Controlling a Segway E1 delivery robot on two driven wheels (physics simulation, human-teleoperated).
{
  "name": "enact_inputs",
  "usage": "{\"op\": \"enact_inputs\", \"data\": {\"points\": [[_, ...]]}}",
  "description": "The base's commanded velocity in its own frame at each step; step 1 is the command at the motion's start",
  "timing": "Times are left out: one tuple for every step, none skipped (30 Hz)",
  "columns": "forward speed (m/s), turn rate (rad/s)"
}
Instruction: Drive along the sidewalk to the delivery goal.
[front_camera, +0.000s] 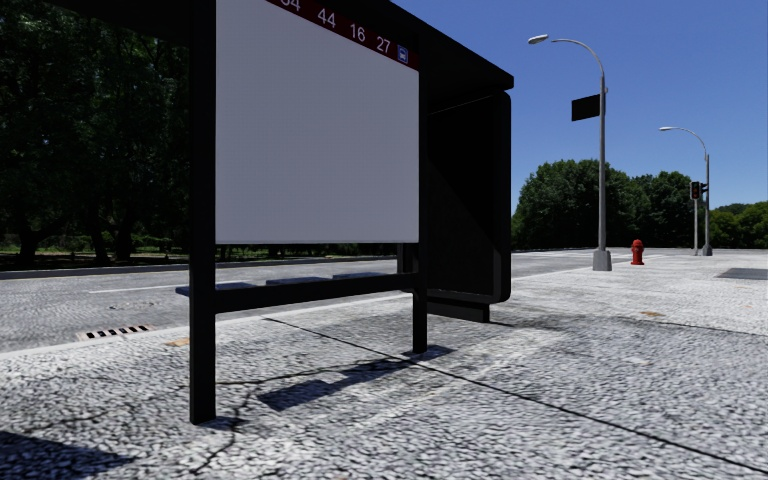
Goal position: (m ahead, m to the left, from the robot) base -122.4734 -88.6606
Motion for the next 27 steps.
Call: {"op": "enact_inputs", "data": {"points": [[0.0,0.0],[0.0,0.0],[0.0,0.0],[0.0,0.0],[0.0,0.0],[0.0,0.0],[0.0,0.0],[0.0,0.0],[0.0,0.0],[0.0,0.0],[0.0,0.0],[0.0,0.0],[0.0,0.0],[0.0,0.0],[0.0,0.0],[0.0,0.0],[0.0,0.0],[0.0,0.0],[0.0,0.0],[0.0,0.0],[0.0,0.0],[0.0,0.0],[0.0,0.0],[0.0,0.0],[0.0,0.0],[0.0,0.0],[0.0,0.0]]}}
